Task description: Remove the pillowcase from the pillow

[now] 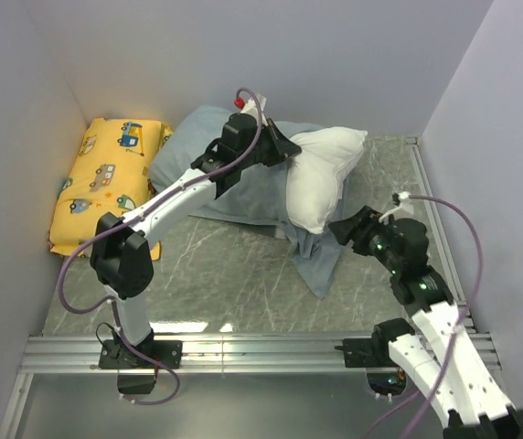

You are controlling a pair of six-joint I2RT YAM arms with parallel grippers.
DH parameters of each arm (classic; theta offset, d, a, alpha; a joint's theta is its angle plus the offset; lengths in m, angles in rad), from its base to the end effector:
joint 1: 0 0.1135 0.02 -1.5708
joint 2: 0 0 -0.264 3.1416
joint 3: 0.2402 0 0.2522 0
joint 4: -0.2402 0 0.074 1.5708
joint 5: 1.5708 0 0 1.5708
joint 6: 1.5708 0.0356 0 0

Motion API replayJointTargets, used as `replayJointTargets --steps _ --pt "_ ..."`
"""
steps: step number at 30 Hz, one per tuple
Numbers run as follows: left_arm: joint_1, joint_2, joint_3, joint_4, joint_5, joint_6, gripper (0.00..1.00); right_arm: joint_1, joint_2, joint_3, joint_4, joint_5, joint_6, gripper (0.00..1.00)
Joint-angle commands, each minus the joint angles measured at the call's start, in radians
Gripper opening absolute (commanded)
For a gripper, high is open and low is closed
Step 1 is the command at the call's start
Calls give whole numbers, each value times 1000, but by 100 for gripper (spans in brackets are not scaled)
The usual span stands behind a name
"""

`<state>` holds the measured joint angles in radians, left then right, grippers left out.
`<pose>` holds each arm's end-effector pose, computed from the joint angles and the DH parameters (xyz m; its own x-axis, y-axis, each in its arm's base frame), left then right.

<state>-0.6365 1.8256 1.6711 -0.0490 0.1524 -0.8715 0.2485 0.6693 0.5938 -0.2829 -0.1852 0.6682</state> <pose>0.3544 -0.2687 0.3685 -0.6457 -0.4633 -0.6069 0.3308 0.5467 -0.7693 0.1572 0.0466 0.2804 -0.5202 0.4963 -0.6950 -0.1103 0.7680 0.6309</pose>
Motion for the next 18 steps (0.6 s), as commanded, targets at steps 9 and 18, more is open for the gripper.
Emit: replayJointTargets --steps 9,18 --pt "-184 99 147 124 -62 6 0 46 93 230 -162 213 -120 74" --pt "-247 172 197 94 -77 15 0 66 274 170 -87 366 -154 76"
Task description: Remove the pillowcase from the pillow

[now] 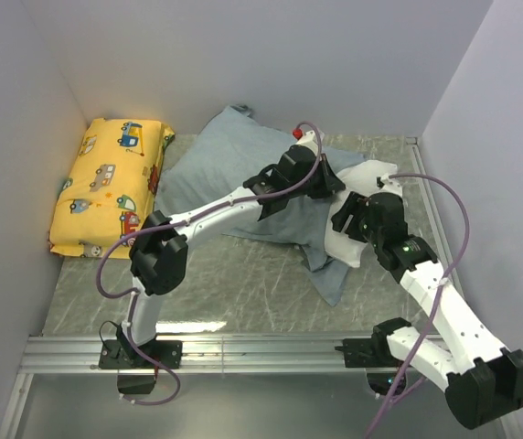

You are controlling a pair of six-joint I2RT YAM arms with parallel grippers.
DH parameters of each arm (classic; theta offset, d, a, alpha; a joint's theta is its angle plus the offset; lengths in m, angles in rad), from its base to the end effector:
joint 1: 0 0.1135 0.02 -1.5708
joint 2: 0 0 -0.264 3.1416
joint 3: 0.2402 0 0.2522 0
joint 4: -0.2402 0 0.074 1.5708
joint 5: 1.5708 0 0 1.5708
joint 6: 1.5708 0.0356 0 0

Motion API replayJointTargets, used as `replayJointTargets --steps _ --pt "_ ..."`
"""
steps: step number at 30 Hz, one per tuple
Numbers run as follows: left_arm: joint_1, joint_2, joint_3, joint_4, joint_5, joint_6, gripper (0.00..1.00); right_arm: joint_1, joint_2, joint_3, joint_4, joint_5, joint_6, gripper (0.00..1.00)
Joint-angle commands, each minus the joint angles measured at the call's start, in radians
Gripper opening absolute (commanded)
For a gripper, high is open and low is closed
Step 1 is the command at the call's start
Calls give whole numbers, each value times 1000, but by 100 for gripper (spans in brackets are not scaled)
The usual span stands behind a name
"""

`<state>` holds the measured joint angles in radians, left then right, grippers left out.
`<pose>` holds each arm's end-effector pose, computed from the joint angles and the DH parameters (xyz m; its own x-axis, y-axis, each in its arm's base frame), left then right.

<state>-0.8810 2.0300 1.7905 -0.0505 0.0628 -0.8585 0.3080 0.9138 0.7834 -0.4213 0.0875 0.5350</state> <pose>0.3128 -0.3826 0.3190 -0.7306 -0.3014 -0.6127 0.3904 0.5517 -0.7370 0.1941 0.0585 0.2928 -0.5475 0.3588 -0.7560 0.0559 0.9171 0.3948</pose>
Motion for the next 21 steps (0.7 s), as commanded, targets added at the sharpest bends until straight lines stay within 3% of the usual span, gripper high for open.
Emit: replayJointTargets --steps 1,4,5,7,8,11,14,21 --pt "-4 -42 78 87 5 12 0 6 36 -36 71 98 -20 75" --pt "-3 -62 78 61 -9 53 2 8 71 -79 144 80 -12 56" --pt "-1 -63 82 54 -6 79 9 8 85 -81 159 77 -7 28" --pt "-1 -80 92 -1 -18 108 21 6 112 -84 173 70 5 7" --pt "-1 -92 86 -14 -29 139 36 6 117 -82 174 72 6 0" --pt "2 -166 20 -38 -60 197 61 8 111 -73 170 81 5 0" --pt "28 -261 -110 -41 -60 233 74 6 123 -52 161 80 -3 0" --pt "62 -378 -256 -173 -262 331 79 5 119 -21 154 52 -16 0"
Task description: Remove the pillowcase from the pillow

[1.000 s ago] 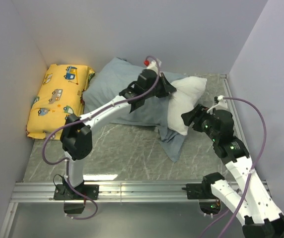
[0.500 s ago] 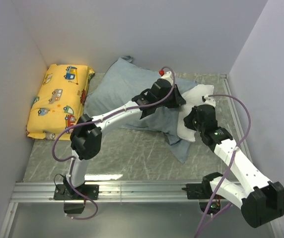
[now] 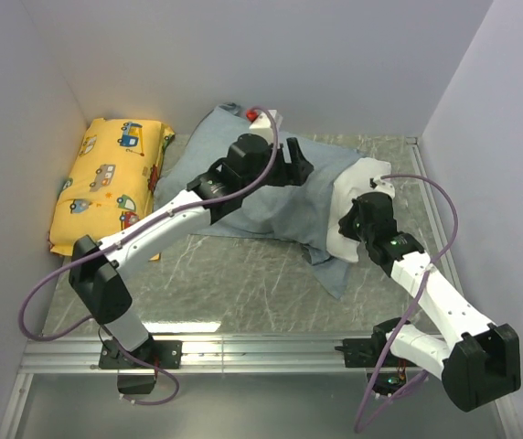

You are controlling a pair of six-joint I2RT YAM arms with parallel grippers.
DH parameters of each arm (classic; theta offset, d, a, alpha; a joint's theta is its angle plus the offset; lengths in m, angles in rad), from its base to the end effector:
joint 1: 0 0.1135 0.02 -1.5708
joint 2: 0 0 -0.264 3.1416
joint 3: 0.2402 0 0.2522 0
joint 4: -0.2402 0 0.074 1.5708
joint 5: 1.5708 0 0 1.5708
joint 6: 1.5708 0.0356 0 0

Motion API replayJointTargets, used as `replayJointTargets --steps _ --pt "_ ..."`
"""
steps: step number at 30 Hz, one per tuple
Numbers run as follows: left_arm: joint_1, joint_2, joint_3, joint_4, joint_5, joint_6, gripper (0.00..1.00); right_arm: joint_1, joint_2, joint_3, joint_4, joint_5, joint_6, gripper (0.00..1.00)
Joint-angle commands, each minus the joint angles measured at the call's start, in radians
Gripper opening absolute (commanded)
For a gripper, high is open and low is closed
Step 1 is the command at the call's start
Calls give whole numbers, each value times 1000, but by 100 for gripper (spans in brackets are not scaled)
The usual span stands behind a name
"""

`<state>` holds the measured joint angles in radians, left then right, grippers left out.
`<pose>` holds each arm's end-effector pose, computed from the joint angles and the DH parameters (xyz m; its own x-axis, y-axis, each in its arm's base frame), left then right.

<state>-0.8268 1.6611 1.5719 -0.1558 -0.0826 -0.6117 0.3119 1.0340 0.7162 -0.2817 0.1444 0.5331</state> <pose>0.2726 -0.2918 0.3878 -0.5244 -0.2753 -0.8057 0.4616 0.7032 -0.5407 0.2173 0.0647 0.2592 -0.5593 0.3481 -0.7523 0.1088 0.9305 0.3497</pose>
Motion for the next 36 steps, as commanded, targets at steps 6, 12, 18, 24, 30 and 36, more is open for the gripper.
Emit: replayJointTargets --steps 6,12,18,24,30,36 --pt "-5 48 -58 -105 -109 115 81 1 32 110 -11 9 -36 0" --pt "-32 92 -46 -131 -176 121 74 1 47 161 -33 20 -50 0" --pt "-12 144 25 -225 -345 125 1 -16 41 235 -74 43 -64 0" --pt "194 30 -50 -219 -326 46 0 -137 23 308 -132 6 -68 0" --pt "507 -139 -249 -133 -264 -112 0 -356 -14 312 -139 -140 -42 0" --pt "454 -196 -447 -11 -128 -168 0 -364 -66 214 -97 -249 -16 0"
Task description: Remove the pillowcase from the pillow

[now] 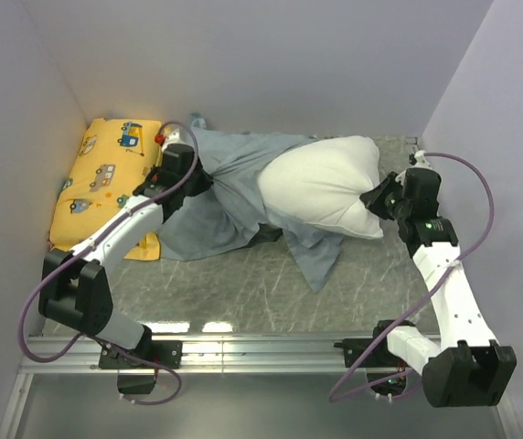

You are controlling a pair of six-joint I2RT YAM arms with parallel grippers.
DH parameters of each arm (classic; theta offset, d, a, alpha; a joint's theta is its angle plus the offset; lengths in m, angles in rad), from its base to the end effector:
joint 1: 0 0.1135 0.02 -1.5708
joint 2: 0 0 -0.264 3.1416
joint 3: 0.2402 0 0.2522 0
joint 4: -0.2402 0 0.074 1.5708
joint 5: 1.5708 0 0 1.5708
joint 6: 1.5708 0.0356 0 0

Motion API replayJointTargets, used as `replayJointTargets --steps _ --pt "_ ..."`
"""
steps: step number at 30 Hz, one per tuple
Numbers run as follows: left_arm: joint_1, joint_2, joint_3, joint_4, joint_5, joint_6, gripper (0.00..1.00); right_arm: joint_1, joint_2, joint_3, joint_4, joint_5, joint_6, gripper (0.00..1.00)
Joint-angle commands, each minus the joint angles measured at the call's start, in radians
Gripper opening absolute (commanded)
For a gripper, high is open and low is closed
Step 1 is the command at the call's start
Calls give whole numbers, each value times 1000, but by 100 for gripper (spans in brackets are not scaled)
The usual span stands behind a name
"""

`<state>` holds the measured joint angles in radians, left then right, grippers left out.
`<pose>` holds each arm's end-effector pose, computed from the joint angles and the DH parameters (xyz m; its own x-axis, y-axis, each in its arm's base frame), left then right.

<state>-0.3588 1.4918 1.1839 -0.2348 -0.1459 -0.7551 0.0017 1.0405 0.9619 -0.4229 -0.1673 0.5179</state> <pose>0.3242 -0.1161 0.3032 -0.5104 -0.5328 -0.6750 -0.1633 0.8307 -0.5322 0.2310 0.0063 0.3294 -0.4908 0.4873 -0.7222 0.1097 0.8569 0.5037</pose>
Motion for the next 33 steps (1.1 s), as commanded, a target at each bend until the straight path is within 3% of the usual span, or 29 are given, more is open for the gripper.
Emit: replayJointTargets --steps 1,3,4,5,7,8,10,14,17,21,25,27,32,33 --pt "-81 -25 -78 81 -76 -36 0 -51 -80 -51 58 34 -1 0" --pt "-168 -36 -148 113 -103 -62 0 -39 -111 -80 58 12 -1 4" --pt "-189 -42 -203 133 -103 -76 0 -16 -144 -83 53 23 -4 21" --pt "-206 -47 -233 179 -90 -88 0 -6 -163 -75 49 40 -5 30" --pt "-246 -57 -297 216 -81 -121 0 65 -197 -46 15 76 -16 50" --pt "-253 -59 -311 229 -80 -128 0 95 -203 -7 3 95 -24 53" --pt "-272 -61 -340 259 -80 -144 0 179 -211 24 -20 146 -25 58" --pt "-282 -74 -375 299 -29 -136 0 461 -188 23 -31 232 -33 59" --pt "-293 -84 -389 290 -3 -121 0 526 -183 -34 -28 209 -18 59" --pt "-341 -110 -428 287 45 -128 0 654 -189 -123 -22 311 50 58" --pt "-356 -160 -503 275 71 -173 0 667 -189 -161 -14 411 99 60" --pt "-358 -188 -515 263 88 -188 0 664 -194 -140 -5 489 99 66" --pt "-361 -241 -518 169 118 -170 0 650 -51 119 -59 747 21 75" --pt "-359 -251 -523 163 123 -164 0 644 -1 144 -68 767 7 80"
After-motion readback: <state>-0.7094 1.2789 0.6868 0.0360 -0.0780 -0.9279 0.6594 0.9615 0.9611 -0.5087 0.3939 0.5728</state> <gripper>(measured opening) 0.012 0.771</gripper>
